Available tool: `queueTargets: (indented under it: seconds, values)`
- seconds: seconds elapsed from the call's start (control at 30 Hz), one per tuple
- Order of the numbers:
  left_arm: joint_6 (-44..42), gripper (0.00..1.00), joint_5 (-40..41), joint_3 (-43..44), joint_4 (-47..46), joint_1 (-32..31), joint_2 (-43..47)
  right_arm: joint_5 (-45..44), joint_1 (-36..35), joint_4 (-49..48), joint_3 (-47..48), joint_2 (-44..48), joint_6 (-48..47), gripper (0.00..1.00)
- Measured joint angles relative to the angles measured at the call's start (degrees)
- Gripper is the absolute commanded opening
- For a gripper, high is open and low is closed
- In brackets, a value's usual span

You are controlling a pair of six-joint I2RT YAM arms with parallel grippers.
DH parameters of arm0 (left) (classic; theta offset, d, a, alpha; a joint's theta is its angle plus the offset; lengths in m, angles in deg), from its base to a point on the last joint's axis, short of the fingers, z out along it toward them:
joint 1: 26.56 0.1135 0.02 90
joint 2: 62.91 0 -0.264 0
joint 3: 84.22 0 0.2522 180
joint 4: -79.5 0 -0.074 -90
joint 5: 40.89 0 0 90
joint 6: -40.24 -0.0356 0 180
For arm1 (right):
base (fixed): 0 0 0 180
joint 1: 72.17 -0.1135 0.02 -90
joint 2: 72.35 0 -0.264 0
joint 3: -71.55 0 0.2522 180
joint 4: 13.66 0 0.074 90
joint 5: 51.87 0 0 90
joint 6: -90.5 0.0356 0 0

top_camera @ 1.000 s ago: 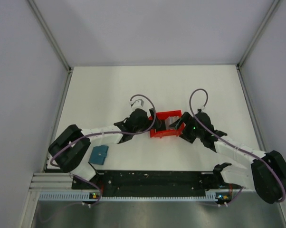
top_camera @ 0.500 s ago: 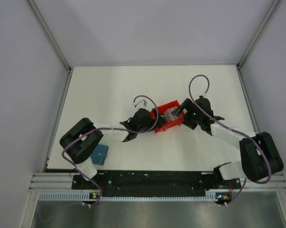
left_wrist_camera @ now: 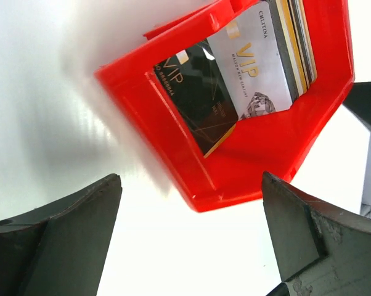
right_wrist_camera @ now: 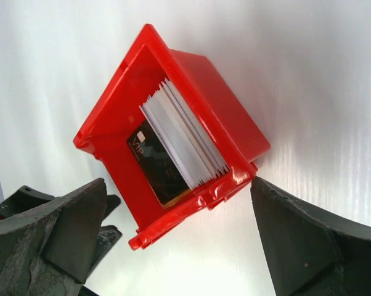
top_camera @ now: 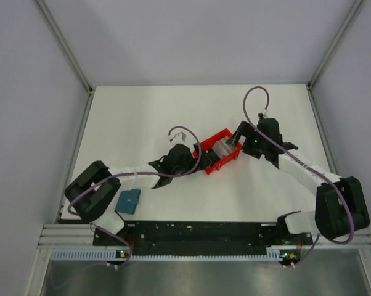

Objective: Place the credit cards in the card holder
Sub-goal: Move the storage box to the center of the board, then move the card holder to the center of the board.

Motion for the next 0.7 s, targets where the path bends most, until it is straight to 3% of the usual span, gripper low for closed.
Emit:
queueTargets:
  seconds: [0.17, 0.4, 0.5, 0.7]
  values:
    - [-3.37, 0.98, 5.92, -0.55, 8.66, -0.02, 9.22, -0.07, 0.17, 4.11, 0.37, 5.88, -4.52, 0.99]
    - [1.66, 0.98, 26.67, 1.05, 39.36, 1.01, 24.72, 3.50, -0.72, 8.17, -1.22, 14.49, -6.91, 0.99]
    - [5.97, 0.98, 30.67, -0.22, 52.74, 6.14, 29.33, 4.11, -3.98, 9.51, -3.21, 17.92, -6.73, 0.99]
    - [10.97, 0.98, 29.88, -9.14, 65.18, 16.50, 38.10, 6.84, -11.52, 12.94, -6.40, 19.56, -4.81, 0.99]
